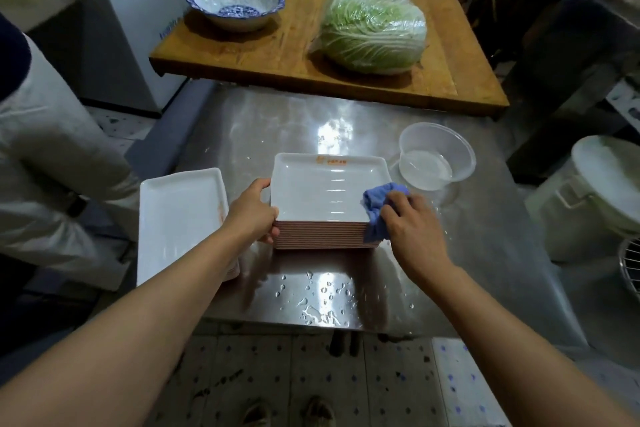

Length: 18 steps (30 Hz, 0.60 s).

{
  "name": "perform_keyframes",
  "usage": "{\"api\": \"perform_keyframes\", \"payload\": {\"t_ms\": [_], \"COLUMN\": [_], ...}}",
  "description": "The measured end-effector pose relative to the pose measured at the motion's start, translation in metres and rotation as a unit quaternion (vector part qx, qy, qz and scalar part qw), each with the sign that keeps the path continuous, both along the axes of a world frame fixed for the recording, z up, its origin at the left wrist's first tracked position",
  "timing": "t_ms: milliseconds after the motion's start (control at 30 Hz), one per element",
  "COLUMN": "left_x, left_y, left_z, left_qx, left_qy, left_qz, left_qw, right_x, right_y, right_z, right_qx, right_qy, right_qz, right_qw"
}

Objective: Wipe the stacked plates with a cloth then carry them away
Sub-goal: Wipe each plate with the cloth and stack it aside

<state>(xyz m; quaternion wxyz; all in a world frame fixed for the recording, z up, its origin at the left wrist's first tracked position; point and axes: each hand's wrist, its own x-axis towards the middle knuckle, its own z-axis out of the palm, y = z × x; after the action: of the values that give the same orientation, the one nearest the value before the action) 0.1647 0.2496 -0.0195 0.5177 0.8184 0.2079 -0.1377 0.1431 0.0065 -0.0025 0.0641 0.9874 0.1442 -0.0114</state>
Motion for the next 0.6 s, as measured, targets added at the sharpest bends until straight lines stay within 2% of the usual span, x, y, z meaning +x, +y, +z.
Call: {"api": "perform_keyframes", "payload": {"t_ms": [33,100,167,200,267,333,433,500,600], "left_x": [-0.001,-0.003,-0.008,-0.011,-0.015,-0.014,-0.011,-0.010,-0.012], "left_y": [-0.001,-0.002,-0.007,-0.013,-0.027,-0.044,-0.066,-0.074,-0.079], "left_z": [0.001,0.006,0.008,0.009,0.012,0.011,0.006,0.001,0.000], "left_qx": [0.035,0.161,0.298,0.336,0.355,0.364,0.406,0.445,0.466], "left_qy": [-0.007,-0.022,-0.056,-0.090,-0.181,-0.229,-0.235,-0.244,-0.259], "left_qz": [-0.005,-0.037,-0.059,-0.068,-0.121,-0.204,-0.279,-0.290,-0.298], "left_qw": [0.999,0.986,0.951,0.935,0.909,0.879,0.838,0.811,0.792], "right_x": [0.001,0.002,0.002,0.002,0.003,0.003,0.003,0.001,0.000], "right_y": [-0.001,-0.003,-0.006,-0.008,-0.014,-0.019,-0.024,-0.026,-0.033], "right_z": [0.001,0.004,0.009,0.011,0.016,0.020,0.021,0.019,0.015], "right_qx": [0.006,0.050,0.160,0.210,0.311,0.387,0.400,0.412,0.422], "right_qy": [0.007,0.007,-0.019,-0.036,-0.056,-0.068,-0.091,-0.087,-0.081], "right_qz": [-0.006,-0.028,-0.074,-0.094,-0.128,-0.142,-0.163,-0.178,-0.197], "right_qw": [1.000,0.998,0.984,0.972,0.940,0.908,0.897,0.889,0.881]}}
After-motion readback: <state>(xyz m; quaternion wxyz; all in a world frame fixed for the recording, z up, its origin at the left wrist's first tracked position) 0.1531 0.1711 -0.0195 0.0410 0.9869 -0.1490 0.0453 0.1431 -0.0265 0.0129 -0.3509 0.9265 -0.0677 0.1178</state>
